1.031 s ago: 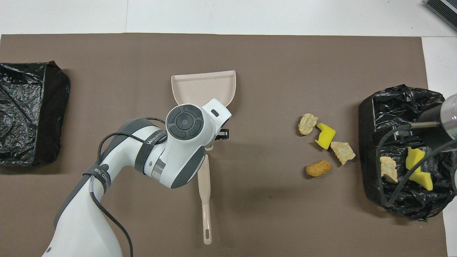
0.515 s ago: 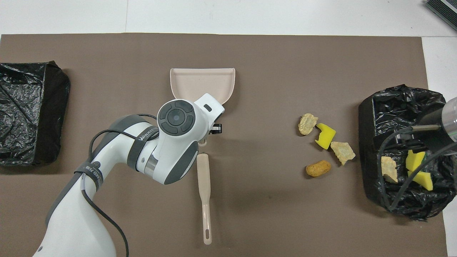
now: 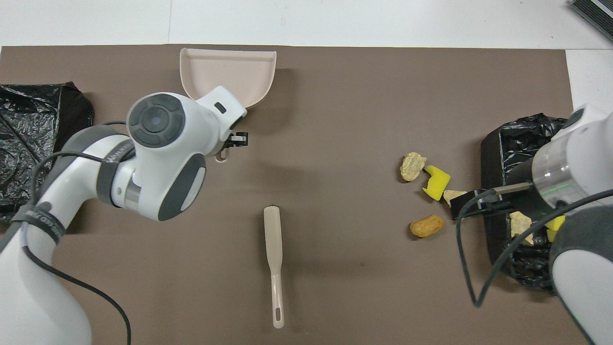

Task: Sweep and dump trash in bin
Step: 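Lift the dustpan toward the other trash bag with the left gripper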

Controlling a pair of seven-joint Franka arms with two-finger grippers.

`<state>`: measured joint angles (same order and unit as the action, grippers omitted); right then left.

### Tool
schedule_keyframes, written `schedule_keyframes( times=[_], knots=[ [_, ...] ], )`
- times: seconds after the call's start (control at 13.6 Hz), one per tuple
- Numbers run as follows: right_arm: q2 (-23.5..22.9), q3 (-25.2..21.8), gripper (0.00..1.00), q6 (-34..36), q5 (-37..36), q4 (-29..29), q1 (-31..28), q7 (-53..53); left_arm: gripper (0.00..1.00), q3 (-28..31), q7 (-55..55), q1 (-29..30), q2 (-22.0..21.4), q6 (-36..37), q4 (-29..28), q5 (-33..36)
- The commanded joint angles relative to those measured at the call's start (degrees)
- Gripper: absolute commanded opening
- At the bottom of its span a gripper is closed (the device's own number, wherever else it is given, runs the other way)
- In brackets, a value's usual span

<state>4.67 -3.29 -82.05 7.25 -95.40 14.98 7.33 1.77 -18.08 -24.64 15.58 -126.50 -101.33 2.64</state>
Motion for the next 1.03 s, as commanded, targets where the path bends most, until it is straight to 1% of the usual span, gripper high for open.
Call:
schedule_keyframes(
  times=[0.0, 0.07, 0.15, 0.29, 0.37, 0.52, 0.59, 0.66, 0.74, 0.81, 0.96],
  knots=[
    [2.97, 0.04, 1.00, -2.67, 4.69, -5.57, 3.72, 6.62, 0.00, -0.36, 12.06, 5.37, -0.38, 4.67, 2.98, -1.49],
    [2.97, 0.04, 1.00, -3.37, 5.93, -6.80, 6.96, 9.95, 0.00, -0.36, 16.81, 7.39, -0.38, 5.20, 2.98, -2.02],
    [2.80, 0.12, 1.00, -5.99, 6.90, -8.55, 10.74, 14.51, 0.00, -0.36, 20.60, 9.24, -0.38, 5.91, 2.98, -2.03],
    [2.71, 0.21, 1.00, -13.97, 10.05, -14.26, 17.07, 20.51, 0.00, -0.45, 30.60, 13.46, -0.38, 8.80, 2.98, -2.03],
    [2.10, 0.21, 1.00, -18.36, 10.50, -16.63, 20.41, 22.36, 0.00, -0.36, 36.57, 15.30, -0.47, 9.42, 2.98, -2.11],
    [-0.79, 0.21, 1.00, -26.01, 10.60, -19.55, 26.13, 26.93, 0.00, -0.36, 43.63, 18.82, -0.73, 11.61, 2.55, -2.46],
    [-2.29, 0.21, 1.00, -28.83, 10.60, -20.78, 28.07, 28.25, 0.00, -0.36, 48.19, 19.79, -0.82, 12.50, 2.28, -2.46],
    [-3.35, 0.21, 1.00, -31.13, 10.60, -22.44, 29.57, 28.27, 0.00, -0.27, 53.89, 20.85, -0.99, 13.37, 2.02, -2.38],
    [-5.36, 0.21, 1.00, -35.50, 10.68, -24.28, 31.32, 28.79, 0.00, -0.36, 60.73, 22.42, -1.08, 13.73, 1.75, -2.38],
    [-7.90, 0.21, 1.00, -39.28, 10.68, -25.09, 33.60, 30.79, 0.00, -0.27, 66.54, 23.31, -1.17, 14.08, 1.32, -2.38],
    [-12.47, 0.21, 1.00, -45.79, 11.29, -25.01, 36.95, 37.46, 0.00, -0.36, 74.65, 24.37, -1.08, 14.70, 0.96, -2.29]
  ],
)
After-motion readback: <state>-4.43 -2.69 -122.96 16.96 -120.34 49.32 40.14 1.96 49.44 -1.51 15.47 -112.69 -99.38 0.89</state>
